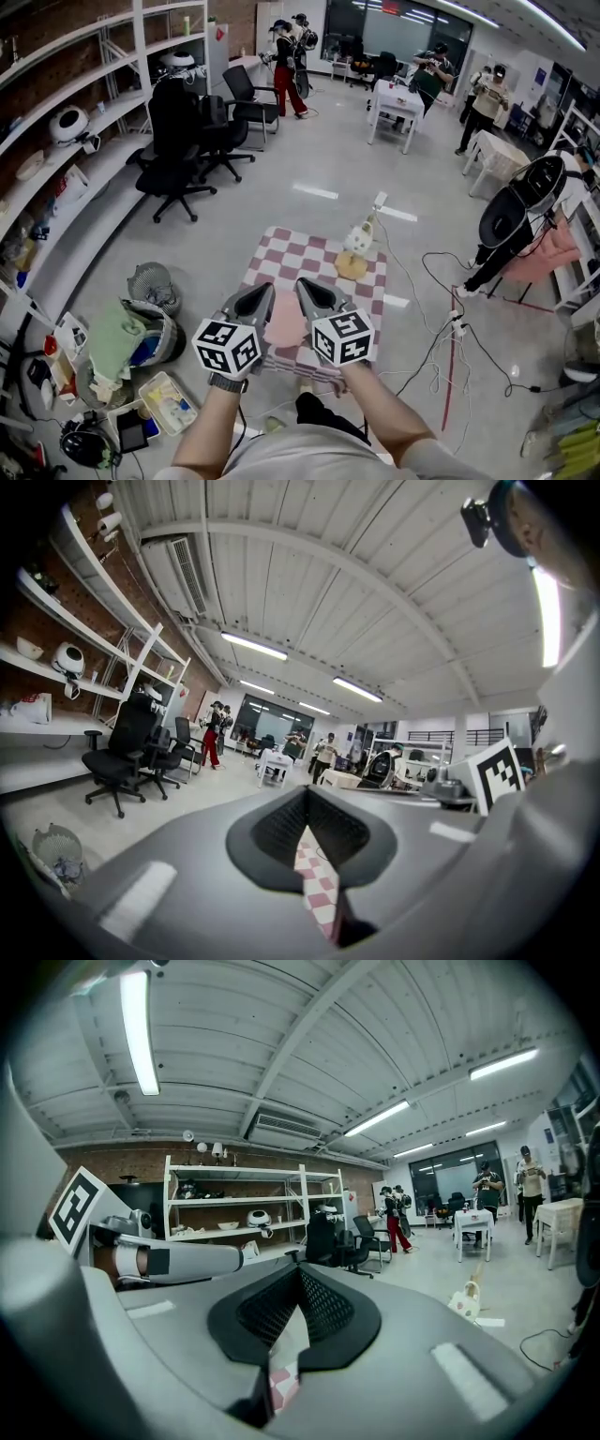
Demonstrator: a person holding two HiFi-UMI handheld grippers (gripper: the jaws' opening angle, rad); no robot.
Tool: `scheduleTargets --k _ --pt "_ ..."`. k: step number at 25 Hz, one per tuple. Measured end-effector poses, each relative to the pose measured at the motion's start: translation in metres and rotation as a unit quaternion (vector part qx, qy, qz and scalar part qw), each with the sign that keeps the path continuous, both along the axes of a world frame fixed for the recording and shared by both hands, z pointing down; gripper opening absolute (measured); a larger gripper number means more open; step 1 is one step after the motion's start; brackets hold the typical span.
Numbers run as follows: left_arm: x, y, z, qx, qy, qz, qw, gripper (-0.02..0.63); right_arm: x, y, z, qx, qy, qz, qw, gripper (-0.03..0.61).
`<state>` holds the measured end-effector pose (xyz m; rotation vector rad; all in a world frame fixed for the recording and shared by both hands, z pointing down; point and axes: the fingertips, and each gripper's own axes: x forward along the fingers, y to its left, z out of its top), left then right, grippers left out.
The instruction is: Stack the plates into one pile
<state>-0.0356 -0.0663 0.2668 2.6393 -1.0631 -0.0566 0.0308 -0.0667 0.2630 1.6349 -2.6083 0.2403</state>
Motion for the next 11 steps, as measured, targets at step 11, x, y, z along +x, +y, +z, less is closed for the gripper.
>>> scheduleTargets --k 11 --pt "-0.0026 0.0023 -0.0050 0.005 0.002 -0.001 1.0000 0.006 -0.0060 0.0043 -0.0042 0.006 0.001 -0.002 1.000 0.009"
